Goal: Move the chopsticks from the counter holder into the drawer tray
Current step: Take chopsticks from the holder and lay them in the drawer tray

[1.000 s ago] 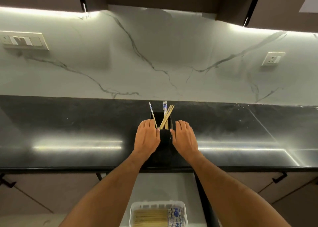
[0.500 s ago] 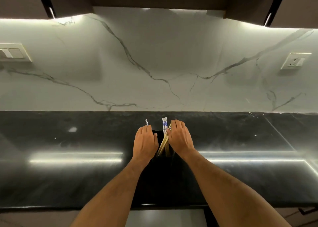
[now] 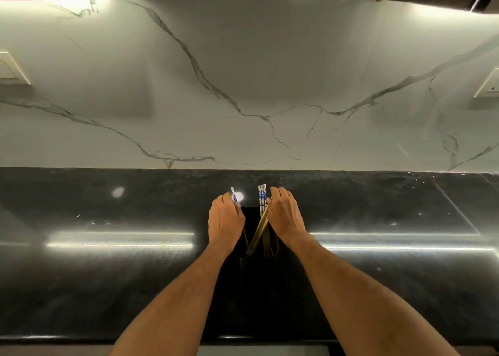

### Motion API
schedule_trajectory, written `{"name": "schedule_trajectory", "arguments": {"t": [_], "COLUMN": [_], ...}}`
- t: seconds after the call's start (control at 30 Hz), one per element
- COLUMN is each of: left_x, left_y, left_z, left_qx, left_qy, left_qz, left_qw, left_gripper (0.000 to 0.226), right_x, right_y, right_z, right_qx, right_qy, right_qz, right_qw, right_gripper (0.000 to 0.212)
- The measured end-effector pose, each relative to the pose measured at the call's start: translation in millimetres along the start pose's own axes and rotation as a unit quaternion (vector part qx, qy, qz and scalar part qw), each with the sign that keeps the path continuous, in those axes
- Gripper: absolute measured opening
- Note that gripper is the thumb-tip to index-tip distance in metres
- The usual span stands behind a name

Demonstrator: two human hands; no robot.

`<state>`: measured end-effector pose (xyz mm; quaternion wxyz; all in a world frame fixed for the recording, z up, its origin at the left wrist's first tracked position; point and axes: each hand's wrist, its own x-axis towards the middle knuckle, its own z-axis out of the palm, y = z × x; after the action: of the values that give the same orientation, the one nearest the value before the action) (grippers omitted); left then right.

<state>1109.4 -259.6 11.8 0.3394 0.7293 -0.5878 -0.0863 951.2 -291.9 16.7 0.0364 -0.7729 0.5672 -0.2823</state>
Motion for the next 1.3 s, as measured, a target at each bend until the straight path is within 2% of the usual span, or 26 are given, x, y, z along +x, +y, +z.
{"name": "schedule_trajectory", "arguments": {"t": [0.17,0.3,0.43,0.67,0.93,1.1,1.3], "left_x": [6,2,-2,-3,3,4,4], "left_y": [6,9,10,15,11,9,-2], "left_z": [2,3,3,-3,1,3,1], "left_qx": [-0.027,-0.020,-0.021,-0.046,-0.138,-0.143,-0.103], "left_qy": [-0.017,-0.002,-0.002,-0.036,-0.078,-0.086,-0.072], "left_qz": [-0.038,-0.037,-0.029,-0.016,-0.081,-0.054,-0.012], "left_qw": [0.999,0.999,0.999,0.998,0.984,0.984,0.992], "left_gripper": [0.017,0.017,0.015,0.023,0.013,0.015,0.024], "right_x": [3,7,11,21,30,34,39], "right_y": [-5,-11,-17,-30,-41,-54,-58], "right_z": [0,-3,-8,-13,-9,-4,1], "right_qx": [0.027,0.068,0.130,0.223,0.214,0.211,0.202], "right_qy": [0.003,0.018,0.035,0.010,-0.040,-0.057,-0.058], "right_qz": [0.019,0.038,0.080,0.141,0.172,0.186,0.217], "right_qw": [0.999,0.997,0.988,0.965,0.961,0.958,0.953], "right_gripper": [0.024,0.019,0.023,0.025,0.043,0.046,0.036]}}
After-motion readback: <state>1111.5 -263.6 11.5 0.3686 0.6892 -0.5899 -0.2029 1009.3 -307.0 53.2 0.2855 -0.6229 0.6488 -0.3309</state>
